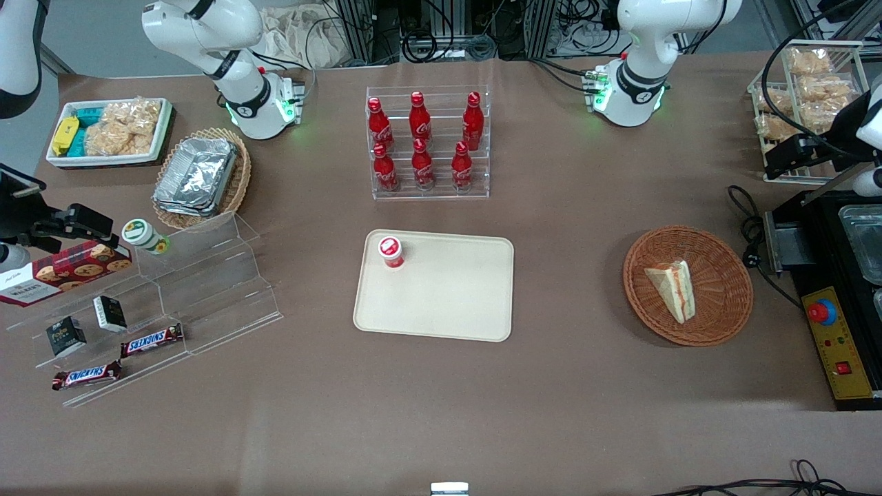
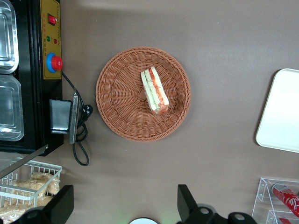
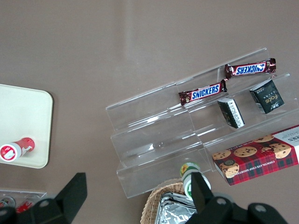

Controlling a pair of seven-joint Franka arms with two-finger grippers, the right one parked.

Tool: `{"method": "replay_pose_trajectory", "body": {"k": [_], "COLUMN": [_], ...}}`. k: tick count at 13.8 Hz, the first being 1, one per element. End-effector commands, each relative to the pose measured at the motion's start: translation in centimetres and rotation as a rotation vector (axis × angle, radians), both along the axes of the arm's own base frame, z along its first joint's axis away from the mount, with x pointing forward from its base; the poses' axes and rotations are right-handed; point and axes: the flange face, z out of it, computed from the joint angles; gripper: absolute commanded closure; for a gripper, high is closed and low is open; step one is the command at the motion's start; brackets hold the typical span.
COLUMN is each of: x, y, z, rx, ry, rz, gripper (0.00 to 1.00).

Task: Place sandwich from basket to tray
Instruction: 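Lower the left gripper over the sandwich in the wicker basket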

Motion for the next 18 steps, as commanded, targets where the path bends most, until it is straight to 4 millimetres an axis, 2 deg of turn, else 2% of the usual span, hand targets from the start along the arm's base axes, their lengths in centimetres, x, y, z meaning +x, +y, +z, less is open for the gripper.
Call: {"method": "replay_pose_trajectory", "body": {"k": [1, 4, 6, 11, 13, 16, 18], "x": [-0.1, 0.2, 0.9, 5.3, 6.8, 7.7, 7.5], "y": [0.6, 0.7, 0.7, 0.9, 0.2, -0.6, -0.6], "z": [0.4, 0.5, -0.7, -9.2, -13.2, -19.2, -23.1], "rx": [-0.011, -0.013, -0.026, -0.053, -0.036, -0.035, -0.037], "ry": [-0.004, -0.015, 0.006, 0.116, 0.14, 0.129, 0.109], "rz": [-0.001, -0.001, 0.017, 0.093, 0.139, 0.159, 0.163], "gripper": [0.0, 0.0, 0.0, 0.0, 0.0, 0.0, 0.0]}}
